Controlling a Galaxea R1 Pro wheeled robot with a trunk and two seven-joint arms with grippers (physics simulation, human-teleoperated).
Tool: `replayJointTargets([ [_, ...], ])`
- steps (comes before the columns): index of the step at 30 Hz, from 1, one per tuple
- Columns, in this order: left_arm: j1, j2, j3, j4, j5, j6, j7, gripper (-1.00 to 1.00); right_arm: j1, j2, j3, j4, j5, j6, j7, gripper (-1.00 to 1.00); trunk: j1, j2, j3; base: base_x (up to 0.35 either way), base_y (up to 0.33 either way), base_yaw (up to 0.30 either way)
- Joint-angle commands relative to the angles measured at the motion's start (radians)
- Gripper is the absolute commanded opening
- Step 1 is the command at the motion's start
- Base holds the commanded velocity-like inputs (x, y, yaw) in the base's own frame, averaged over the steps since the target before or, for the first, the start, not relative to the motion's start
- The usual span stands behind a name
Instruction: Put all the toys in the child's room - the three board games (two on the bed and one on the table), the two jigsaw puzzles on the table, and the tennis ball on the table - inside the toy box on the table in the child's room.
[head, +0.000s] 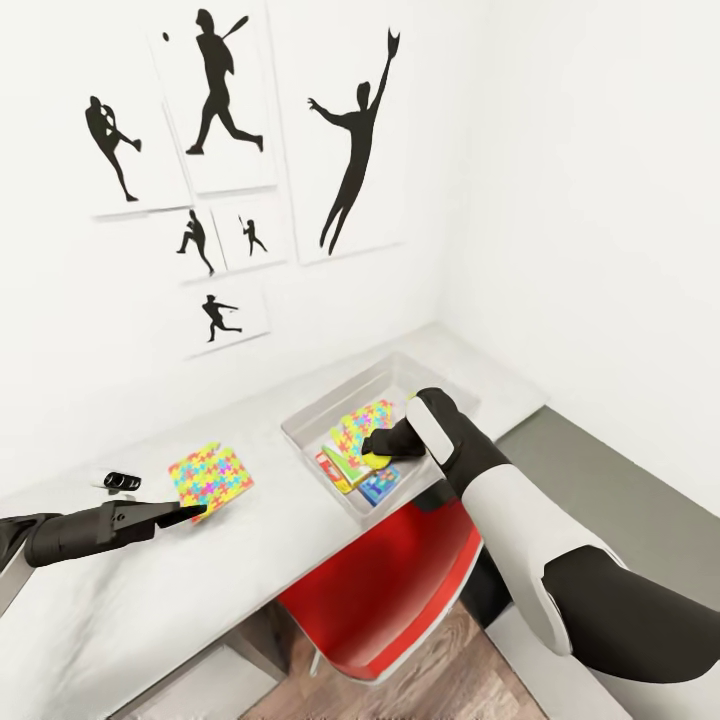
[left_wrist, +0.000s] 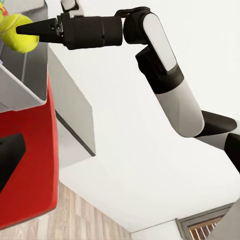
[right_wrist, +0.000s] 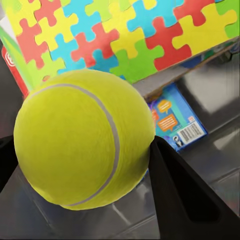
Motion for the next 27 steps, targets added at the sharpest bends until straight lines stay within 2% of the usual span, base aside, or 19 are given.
replayJointTargets([
  [1, -0.001, 0.001, -0.001, 0.0, 0.0, 0.011, -0.003, 1.0, -0.001, 0.0, 0.002, -0.001, -0.012, 0.002, -0.012, -1.0, 0.0, -0.002, -0.002, -0.147, 0.002, 0.0],
  [11, -0.001, 0.001, -0.001, 0.0, 0.0, 0.01, -0.003, 1.0, -0.001, 0.0, 0.002, -0.001, -0.012, 0.002, -0.011, -1.0, 0.0, -0.002, -0.003, -0.029, 0.0, 0.0],
  [12, -0.001, 0.001, -0.001, 0.0, 0.0, 0.01, -0.003, 1.0, -0.001, 0.0, 0.002, -0.001, -0.011, 0.002, -0.011, 1.0, 0.0, -0.002, -0.003, -0.002, 0.0, 0.0],
  [27, -0.001, 0.001, -0.001, 0.0, 0.0, 0.01, -0.003, 1.0, -0.001, 0.0, 0.0, -0.002, -0.013, 0.002, -0.01, 1.0, 0.0, -0.002, -0.003, 0.0, 0.0, 0.0],
])
